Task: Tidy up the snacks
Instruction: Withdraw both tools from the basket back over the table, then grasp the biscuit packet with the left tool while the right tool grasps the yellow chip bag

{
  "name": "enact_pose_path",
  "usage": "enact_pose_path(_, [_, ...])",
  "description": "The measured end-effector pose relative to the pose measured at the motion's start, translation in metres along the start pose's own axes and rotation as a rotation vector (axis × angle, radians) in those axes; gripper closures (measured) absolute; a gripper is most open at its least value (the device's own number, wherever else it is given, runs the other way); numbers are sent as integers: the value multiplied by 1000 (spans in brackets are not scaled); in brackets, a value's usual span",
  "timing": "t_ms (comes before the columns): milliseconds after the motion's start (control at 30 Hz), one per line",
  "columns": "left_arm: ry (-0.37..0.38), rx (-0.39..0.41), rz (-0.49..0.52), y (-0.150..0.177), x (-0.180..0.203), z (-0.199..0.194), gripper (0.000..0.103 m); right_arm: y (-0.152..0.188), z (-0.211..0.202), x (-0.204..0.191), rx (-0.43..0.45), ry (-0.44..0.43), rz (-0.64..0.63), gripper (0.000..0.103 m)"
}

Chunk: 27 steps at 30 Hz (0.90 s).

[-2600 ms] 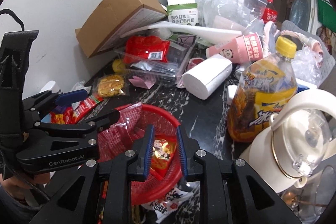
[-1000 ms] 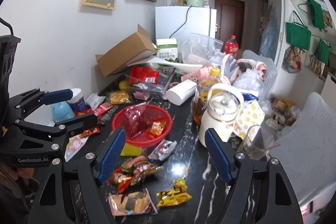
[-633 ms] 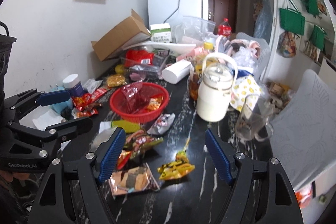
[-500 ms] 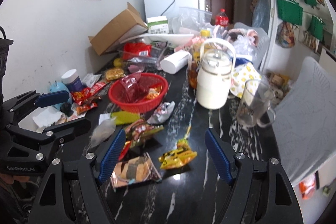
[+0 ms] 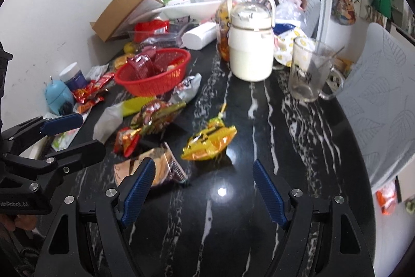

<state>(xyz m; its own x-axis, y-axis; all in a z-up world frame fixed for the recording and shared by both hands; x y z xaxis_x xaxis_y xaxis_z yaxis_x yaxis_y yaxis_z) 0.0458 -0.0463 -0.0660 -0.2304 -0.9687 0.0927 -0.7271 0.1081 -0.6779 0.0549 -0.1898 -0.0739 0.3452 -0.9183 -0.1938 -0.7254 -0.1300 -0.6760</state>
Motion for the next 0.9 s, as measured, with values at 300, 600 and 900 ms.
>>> enact_pose_path(300, [11,-75,-18,25,-1,28,21,17,16,9,-41,-9,18,25])
enact_pose_path(600, [13,-126,22,34,2,57,21,22,27,20,-69,-15,27,25])
enact_pose_path(900, [41,-179,24,41,8,80,21,15,30,30,-64,-14,23,25])
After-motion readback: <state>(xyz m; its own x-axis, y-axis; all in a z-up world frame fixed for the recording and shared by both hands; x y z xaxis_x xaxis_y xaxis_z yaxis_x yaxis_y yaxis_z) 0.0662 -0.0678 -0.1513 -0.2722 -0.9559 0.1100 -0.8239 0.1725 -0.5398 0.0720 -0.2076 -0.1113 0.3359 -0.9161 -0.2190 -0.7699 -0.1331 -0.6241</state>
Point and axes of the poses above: each gripper's, at about its wrist camera, not at the fingertips, and z roughly the way its jaws point, x to its right, y to its underside, the point moved 5 cm from there along z, roughly the way its jaws point, and after that the axes turned 5 degrees about -y, right-handed, at the moved point
